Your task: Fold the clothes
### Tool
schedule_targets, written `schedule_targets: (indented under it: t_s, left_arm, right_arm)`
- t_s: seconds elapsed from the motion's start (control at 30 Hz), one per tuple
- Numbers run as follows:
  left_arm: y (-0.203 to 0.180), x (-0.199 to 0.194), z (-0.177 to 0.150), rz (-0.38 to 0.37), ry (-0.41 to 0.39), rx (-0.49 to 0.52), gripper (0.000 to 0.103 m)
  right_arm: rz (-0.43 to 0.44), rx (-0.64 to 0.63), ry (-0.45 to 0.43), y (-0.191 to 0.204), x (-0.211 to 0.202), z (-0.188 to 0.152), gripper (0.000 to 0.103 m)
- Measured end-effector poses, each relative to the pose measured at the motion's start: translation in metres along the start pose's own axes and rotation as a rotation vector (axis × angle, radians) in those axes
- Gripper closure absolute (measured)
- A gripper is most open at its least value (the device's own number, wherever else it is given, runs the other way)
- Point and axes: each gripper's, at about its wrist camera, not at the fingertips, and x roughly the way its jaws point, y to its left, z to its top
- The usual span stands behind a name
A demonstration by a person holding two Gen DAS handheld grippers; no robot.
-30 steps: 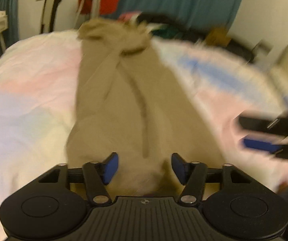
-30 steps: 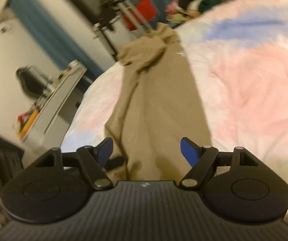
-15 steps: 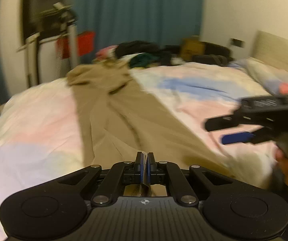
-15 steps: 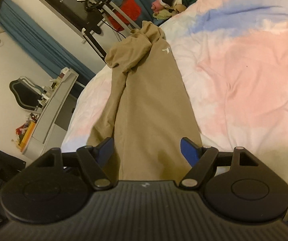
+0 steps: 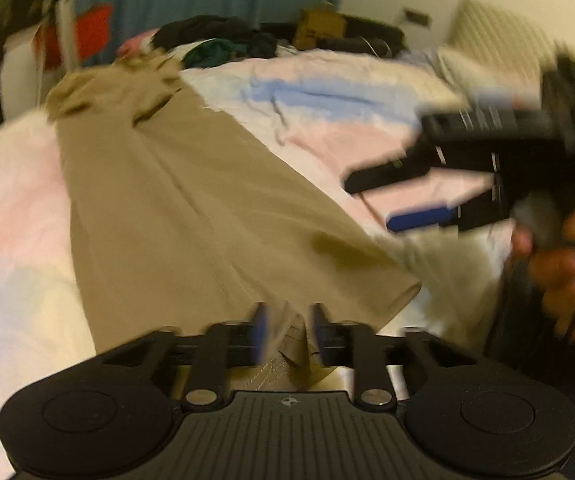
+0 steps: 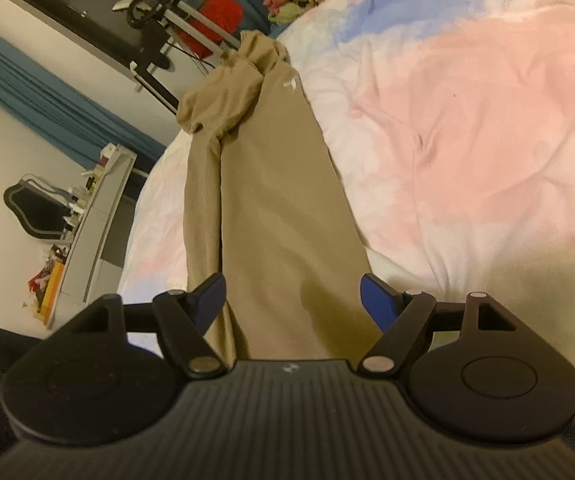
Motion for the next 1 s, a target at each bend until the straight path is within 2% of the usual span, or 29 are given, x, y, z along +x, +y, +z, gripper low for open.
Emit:
schedule_targets:
  t_s: [0.03,0.2,0.27,0.4,0.5,0.57,0.63,0.7,0.77,0.83,0.87,0.9,0.93,1.0]
  left_arm:
    - [0.011,-0.007,0.000,-0.019,-0.012,-0.065,0.045]
    - [0.073,-0.026,-0.004,-0.069,-0.061,-0.435,0.027]
    - [0.098,-0.029,-0.007,-0.068,-0.067,-0.580,0.027]
    - [0.130,-0.010,-0.015,0.017,0.019,-0.756,0.027]
    - [0.138,0.002,-0.015,0.036,0.054,-0.791,0.028]
    - [0.138,0.006,-0.013,0.015,0.056,-0.780,0.037]
    - [0.137,0.007,-0.012,-0.040,0.050,-0.771,0.070]
    - [0.136,0.007,-0.013,-0.051,0.038,-0.781,0.082]
    - [0.140,0.007,-0.015,-0.057,0.032,-0.808,0.084]
    - [0.140,0.012,-0.016,-0.049,0.061,-0.820,0.082]
    - [0.137,0.015,-0.018,-0.039,0.082,-0.821,0.079]
    - [0.135,0.016,-0.020,-0.035,0.102,-0.816,0.066]
    - [0.134,0.018,-0.021,-0.041,0.116,-0.809,0.061]
    - [0.132,0.020,-0.022,-0.053,0.140,-0.797,0.058]
  right_arm:
    - [-0.004,0.005,0.002,-0.002,0.000,0.000,0.026]
    - [-0.019,0.062,0.029,-0.015,0.003,0.001,0.027]
    - [-0.026,0.096,0.042,-0.022,0.006,0.001,0.028]
    - [-0.077,0.141,0.060,-0.032,0.013,0.001,0.031]
    - [-0.081,0.171,0.078,-0.038,0.017,-0.001,0.033]
    - [-0.079,0.190,0.089,-0.042,0.020,-0.002,0.033]
    - [-0.070,0.209,0.101,-0.045,0.022,-0.003,0.032]
    - [-0.007,0.233,0.122,-0.045,0.022,-0.005,0.032]
    - [0.064,0.240,0.153,-0.041,0.023,-0.010,0.036]
    - [0.033,0.208,0.154,-0.036,0.023,-0.013,0.037]
    - [0.010,0.207,0.152,-0.037,0.023,-0.014,0.037]
    - [-0.007,0.214,0.153,-0.038,0.025,-0.015,0.041]
    - [-0.018,0.218,0.158,-0.040,0.027,-0.015,0.044]
    - [-0.036,0.189,0.171,-0.038,0.030,-0.018,0.044]
